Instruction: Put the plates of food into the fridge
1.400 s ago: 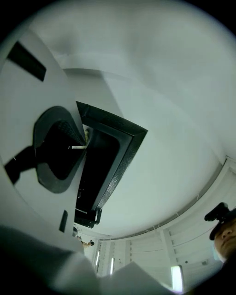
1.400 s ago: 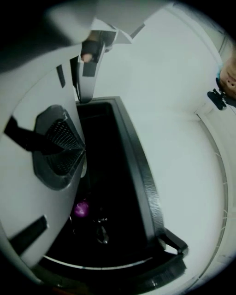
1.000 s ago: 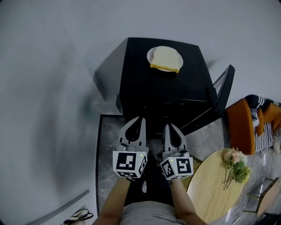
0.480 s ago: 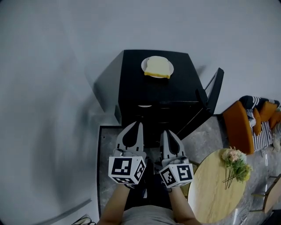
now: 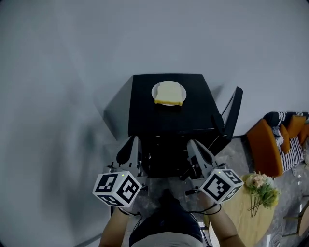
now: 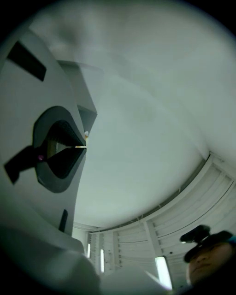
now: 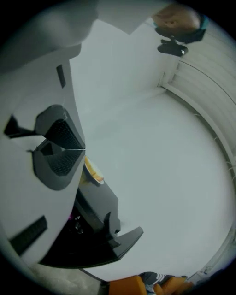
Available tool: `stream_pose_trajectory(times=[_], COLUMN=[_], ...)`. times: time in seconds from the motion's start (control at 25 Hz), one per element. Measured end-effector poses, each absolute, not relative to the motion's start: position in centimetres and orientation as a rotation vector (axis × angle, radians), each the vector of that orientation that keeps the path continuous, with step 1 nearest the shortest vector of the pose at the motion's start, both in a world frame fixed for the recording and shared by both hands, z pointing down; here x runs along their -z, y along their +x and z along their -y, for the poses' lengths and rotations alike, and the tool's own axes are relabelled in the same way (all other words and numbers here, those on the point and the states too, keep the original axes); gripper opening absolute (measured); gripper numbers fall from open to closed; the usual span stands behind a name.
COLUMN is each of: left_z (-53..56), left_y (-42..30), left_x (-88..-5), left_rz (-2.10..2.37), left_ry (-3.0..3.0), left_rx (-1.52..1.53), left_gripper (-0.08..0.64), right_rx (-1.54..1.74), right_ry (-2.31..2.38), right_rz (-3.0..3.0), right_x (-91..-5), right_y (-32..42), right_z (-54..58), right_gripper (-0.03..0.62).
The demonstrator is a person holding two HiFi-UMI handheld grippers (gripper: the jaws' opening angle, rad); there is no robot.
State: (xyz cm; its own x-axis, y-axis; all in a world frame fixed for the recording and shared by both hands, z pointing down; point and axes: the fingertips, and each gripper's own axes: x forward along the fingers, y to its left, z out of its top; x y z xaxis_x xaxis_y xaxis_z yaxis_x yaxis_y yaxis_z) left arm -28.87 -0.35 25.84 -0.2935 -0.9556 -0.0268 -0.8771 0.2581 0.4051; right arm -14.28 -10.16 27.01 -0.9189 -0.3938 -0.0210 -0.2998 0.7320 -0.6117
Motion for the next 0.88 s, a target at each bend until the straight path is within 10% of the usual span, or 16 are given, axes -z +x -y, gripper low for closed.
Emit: stream_pose_trajectory(times=[0.88], left_z=[15.8], left_y=[-39.4], left_x=[-27.9], left_rz=[1.663], left_ry=[1.461], left_rx=[0.187], left_gripper=[0.015], right_rx=[1.834], right_ry=[-0.241], right_rz=[-3.019], right_x=[-26.2], right_y=[-21.7], right_z=[26.3], right_gripper=[0.017])
